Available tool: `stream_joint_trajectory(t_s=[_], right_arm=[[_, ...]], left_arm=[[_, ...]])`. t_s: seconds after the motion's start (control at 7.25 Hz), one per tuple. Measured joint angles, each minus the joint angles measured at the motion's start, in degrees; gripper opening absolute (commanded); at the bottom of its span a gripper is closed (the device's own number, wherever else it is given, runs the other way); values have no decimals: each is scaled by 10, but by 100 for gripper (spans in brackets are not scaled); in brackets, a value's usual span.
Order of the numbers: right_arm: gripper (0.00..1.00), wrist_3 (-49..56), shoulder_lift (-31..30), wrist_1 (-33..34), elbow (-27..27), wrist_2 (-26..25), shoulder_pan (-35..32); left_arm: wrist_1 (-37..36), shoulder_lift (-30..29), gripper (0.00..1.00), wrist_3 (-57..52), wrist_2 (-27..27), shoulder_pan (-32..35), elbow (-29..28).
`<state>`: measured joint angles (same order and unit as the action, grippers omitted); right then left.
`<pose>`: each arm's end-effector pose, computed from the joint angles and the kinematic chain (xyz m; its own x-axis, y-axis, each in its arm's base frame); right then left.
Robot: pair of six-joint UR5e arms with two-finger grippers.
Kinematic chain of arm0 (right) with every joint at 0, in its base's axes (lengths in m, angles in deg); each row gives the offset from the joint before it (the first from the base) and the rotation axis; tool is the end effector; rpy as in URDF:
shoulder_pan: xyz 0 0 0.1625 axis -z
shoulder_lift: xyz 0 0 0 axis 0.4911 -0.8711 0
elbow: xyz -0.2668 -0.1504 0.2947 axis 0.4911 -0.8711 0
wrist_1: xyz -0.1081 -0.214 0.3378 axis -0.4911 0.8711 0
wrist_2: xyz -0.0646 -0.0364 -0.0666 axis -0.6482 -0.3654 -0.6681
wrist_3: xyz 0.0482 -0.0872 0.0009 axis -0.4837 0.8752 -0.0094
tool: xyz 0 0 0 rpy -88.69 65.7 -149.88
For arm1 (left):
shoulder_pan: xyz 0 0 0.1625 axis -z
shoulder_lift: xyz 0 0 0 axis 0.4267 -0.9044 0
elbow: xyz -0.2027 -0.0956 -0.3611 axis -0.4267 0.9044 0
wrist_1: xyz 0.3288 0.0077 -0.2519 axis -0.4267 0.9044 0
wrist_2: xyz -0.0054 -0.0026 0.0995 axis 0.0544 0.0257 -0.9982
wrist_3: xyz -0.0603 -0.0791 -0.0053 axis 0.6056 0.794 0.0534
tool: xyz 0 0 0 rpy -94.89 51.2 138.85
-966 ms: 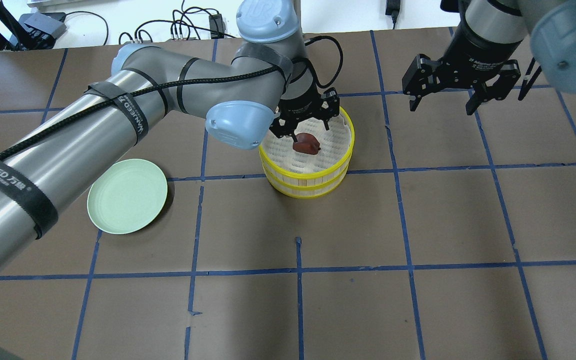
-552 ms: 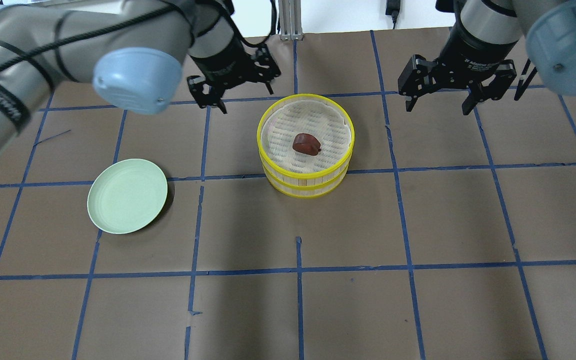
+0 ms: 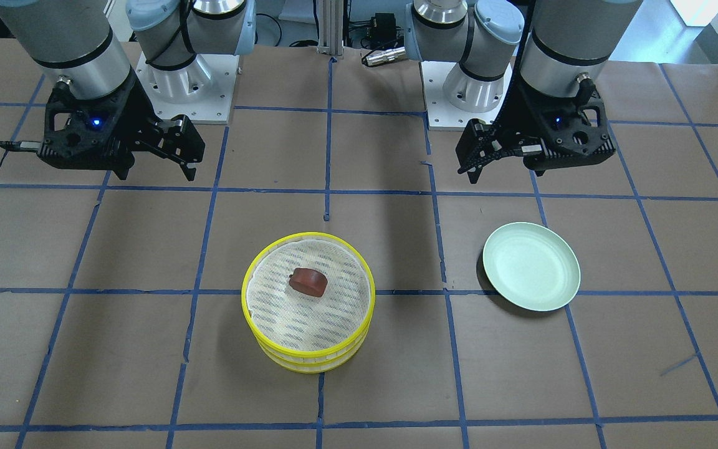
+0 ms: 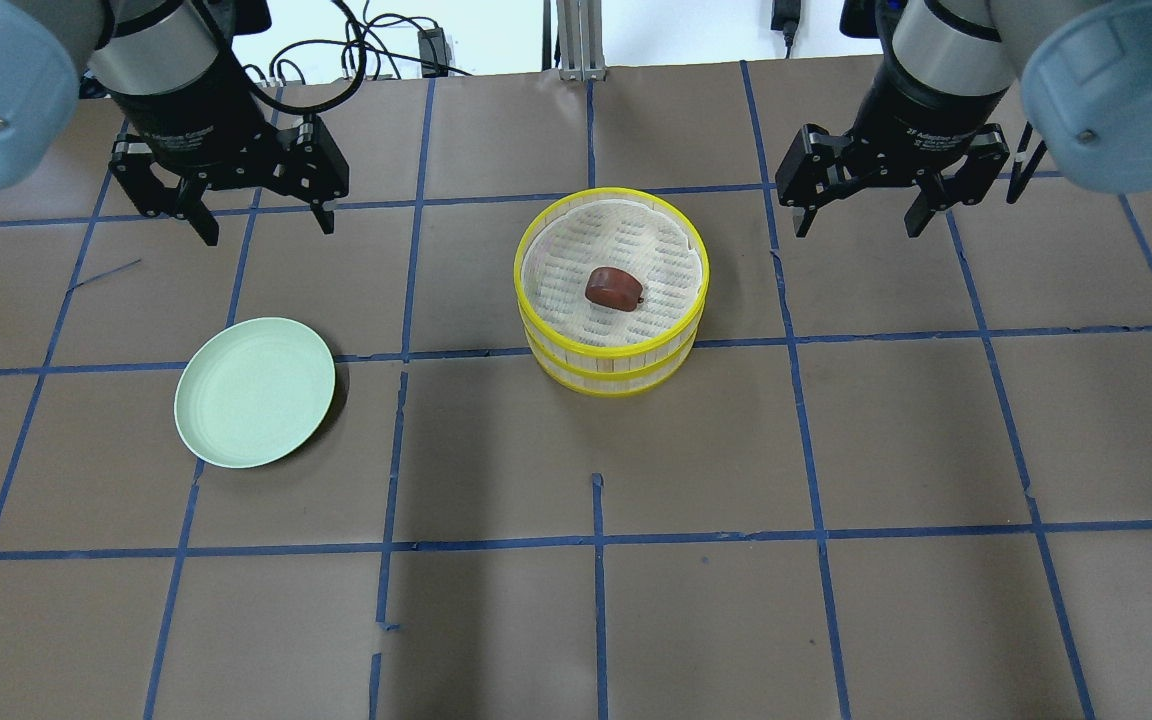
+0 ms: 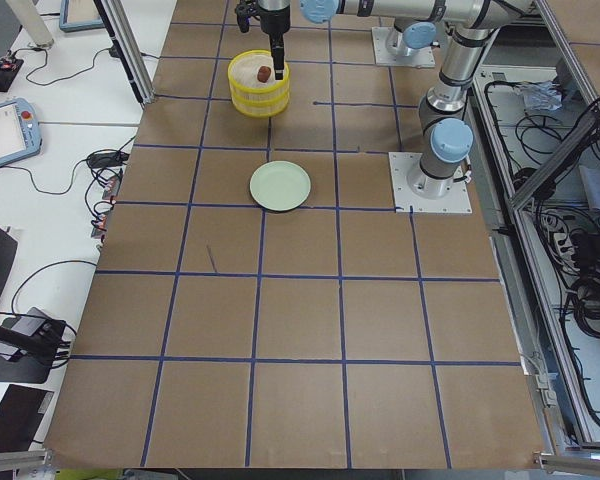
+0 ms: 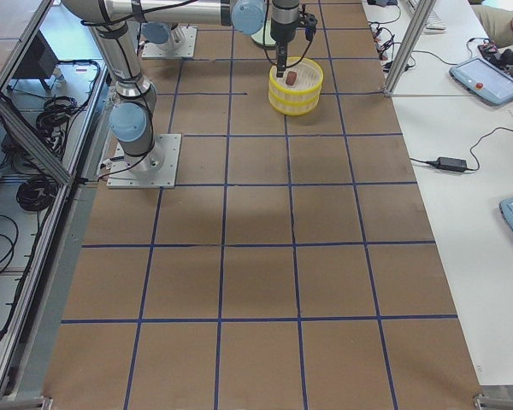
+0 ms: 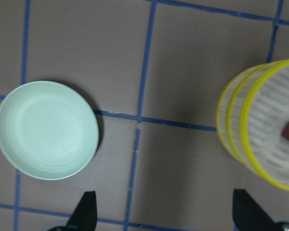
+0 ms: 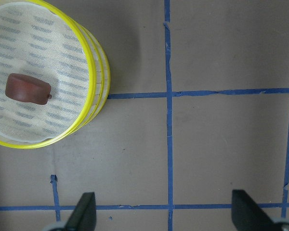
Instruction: Stack buns with steamer
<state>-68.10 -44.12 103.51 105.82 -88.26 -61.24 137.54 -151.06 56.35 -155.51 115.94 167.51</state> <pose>0.1433 -0.5045 0.4722 -0.9988 0.0216 -0.0429 0.0215 0.9998 0.0033 -0.1344 -0.5069 0.4930 -0.9933 -0.1012 -0.0551 -0.1035 0.9938 0.0403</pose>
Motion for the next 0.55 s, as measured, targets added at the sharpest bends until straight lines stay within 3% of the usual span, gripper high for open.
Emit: stream_joint_trajectory(t_s=[0.55], right_arm=[[100, 1, 17, -75, -52, 0, -8]], left_arm=[[-8, -5, 100, -18, 40, -1, 26]])
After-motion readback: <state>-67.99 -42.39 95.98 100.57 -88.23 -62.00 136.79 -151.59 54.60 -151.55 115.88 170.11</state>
